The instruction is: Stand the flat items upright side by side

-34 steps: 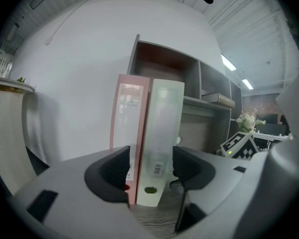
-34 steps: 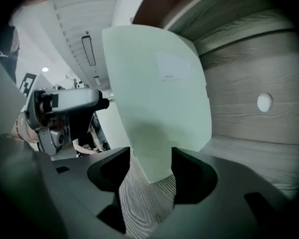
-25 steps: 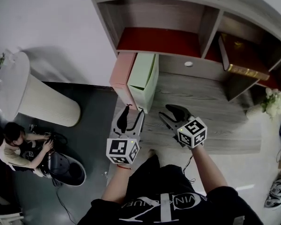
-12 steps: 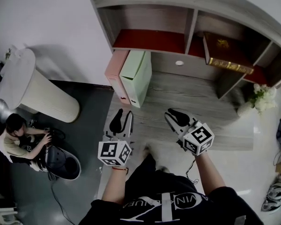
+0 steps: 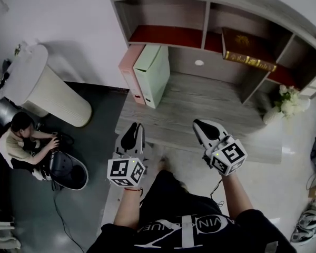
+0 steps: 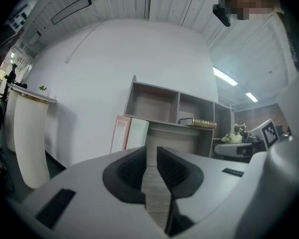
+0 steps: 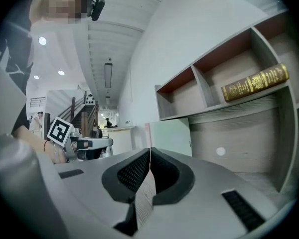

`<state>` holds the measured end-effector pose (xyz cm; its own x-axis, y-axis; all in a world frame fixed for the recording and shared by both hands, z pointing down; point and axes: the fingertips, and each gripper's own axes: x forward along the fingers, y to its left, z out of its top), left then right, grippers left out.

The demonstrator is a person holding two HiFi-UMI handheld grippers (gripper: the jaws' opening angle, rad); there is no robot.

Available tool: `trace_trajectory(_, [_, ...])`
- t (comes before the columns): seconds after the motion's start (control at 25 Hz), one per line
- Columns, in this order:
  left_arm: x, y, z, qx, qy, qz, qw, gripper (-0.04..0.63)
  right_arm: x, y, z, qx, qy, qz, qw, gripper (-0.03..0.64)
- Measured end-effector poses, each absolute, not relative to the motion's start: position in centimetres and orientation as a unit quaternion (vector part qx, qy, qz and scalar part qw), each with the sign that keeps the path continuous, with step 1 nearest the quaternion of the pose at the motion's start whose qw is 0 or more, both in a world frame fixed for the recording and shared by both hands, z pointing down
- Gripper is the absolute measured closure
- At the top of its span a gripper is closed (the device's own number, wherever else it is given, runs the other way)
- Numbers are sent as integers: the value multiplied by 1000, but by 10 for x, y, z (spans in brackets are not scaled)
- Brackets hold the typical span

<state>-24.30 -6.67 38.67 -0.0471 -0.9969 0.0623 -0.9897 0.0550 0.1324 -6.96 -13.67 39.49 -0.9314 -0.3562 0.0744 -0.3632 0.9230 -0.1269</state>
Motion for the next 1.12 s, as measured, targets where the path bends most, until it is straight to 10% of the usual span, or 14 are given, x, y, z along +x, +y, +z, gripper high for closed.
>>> trace_trajectory(1.12, [-219,33,365,634,-772,-36,21,591,-14,-76,375,217,-976,33,-4,607])
